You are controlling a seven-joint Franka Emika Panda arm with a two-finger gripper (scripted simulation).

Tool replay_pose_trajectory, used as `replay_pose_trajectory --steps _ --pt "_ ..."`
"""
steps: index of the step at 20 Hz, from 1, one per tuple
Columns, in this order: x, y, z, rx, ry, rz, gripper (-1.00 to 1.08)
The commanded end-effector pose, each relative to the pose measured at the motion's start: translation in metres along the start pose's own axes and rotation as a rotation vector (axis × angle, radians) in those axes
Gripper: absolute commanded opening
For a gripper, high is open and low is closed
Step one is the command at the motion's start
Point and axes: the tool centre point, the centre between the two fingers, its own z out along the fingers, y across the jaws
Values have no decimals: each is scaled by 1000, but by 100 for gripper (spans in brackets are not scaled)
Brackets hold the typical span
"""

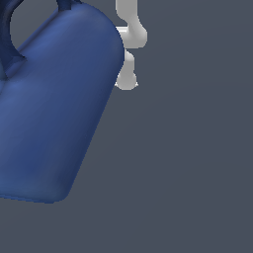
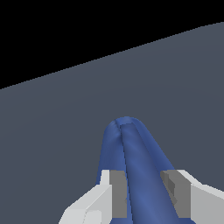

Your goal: Pick up the object and move it to a goal position.

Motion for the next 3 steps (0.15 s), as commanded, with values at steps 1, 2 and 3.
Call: replay_pose_trajectory --steps 1,2,3 --pt "4 -1 -5 4 16 0 -100" --pt "4 -1 -5 4 17 0 -100" --pt "4 -1 -5 4 17 0 -100"
